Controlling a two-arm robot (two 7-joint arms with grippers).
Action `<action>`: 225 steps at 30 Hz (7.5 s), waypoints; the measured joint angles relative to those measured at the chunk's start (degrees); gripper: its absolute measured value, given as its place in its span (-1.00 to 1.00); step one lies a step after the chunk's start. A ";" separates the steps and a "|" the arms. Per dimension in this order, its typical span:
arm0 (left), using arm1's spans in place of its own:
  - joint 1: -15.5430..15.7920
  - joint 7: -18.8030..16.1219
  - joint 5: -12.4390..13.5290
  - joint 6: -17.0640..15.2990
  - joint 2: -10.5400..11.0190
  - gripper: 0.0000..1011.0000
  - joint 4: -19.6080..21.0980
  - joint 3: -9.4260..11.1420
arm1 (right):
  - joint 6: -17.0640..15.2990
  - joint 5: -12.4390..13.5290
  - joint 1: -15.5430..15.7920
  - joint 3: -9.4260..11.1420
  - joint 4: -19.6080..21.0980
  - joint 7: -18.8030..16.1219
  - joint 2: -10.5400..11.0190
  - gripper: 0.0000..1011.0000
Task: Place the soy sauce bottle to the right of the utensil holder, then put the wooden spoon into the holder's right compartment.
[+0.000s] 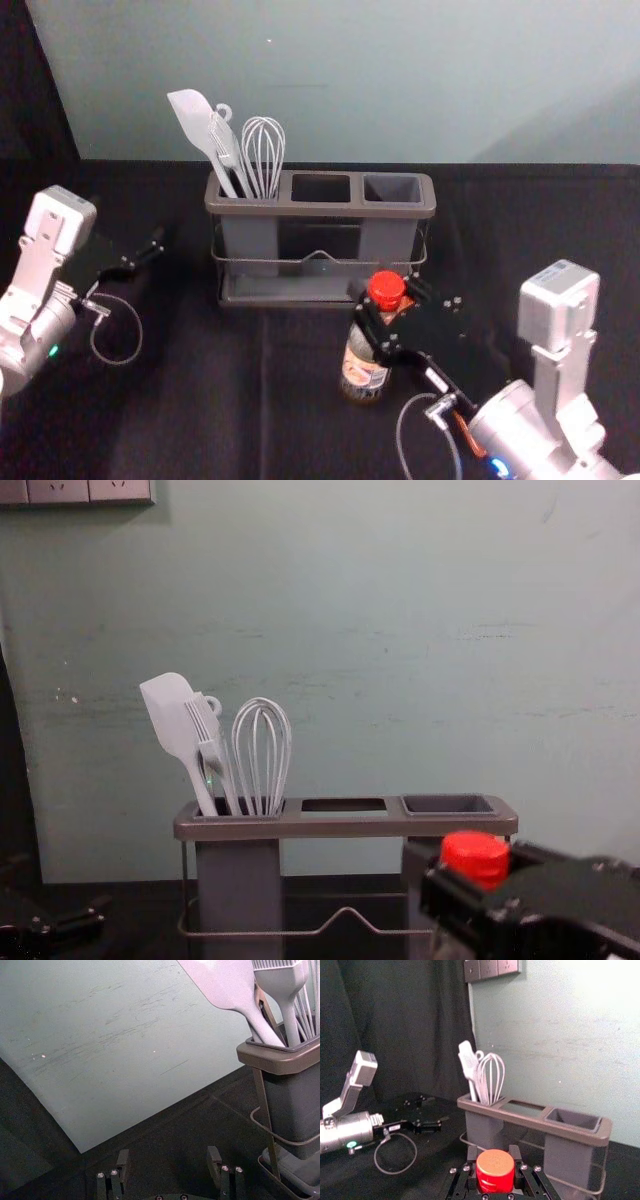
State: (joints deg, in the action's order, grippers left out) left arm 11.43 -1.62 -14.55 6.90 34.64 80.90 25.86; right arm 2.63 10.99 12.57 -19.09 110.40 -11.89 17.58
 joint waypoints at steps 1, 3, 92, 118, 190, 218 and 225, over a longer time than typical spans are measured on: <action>0.00 0.00 0.00 0.00 0.00 0.98 0.00 0.00 | 0.00 0.07 0.12 0.30 0.29 -0.19 0.07 -0.25; 0.00 0.00 0.00 0.00 0.00 0.98 0.00 0.00 | -0.02 0.32 0.44 1.06 1.05 -0.73 0.42 -0.25; 0.00 0.00 0.00 0.00 0.00 0.98 0.00 0.00 | 8.94 11.11 -25.20 8.26 -34.21 -11.76 -0.09 -0.01; 0.00 0.00 0.00 0.00 0.00 0.98 0.00 0.00 | 3.45 5.13 -15.40 11.47 -15.07 -3.14 2.44 0.98; 0.00 0.00 0.00 0.00 0.00 0.98 0.00 0.00 | -37.43 -8.34 -8.13 5.44 0.98 -0.30 -0.60 0.98; 0.00 0.00 0.00 0.00 0.00 0.98 0.00 0.00 | -59.88 -10.42 -21.27 2.78 -7.26 -7.35 -3.72 0.98; 0.00 0.00 0.00 0.00 0.00 0.98 0.00 0.00 | -60.82 -11.72 -23.01 1.88 -9.19 -8.26 -4.16 0.98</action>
State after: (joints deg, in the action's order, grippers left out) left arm 11.44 -1.62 -14.55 6.91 34.65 80.90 25.86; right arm -58.19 -0.73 -10.44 -17.21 101.21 -20.14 13.42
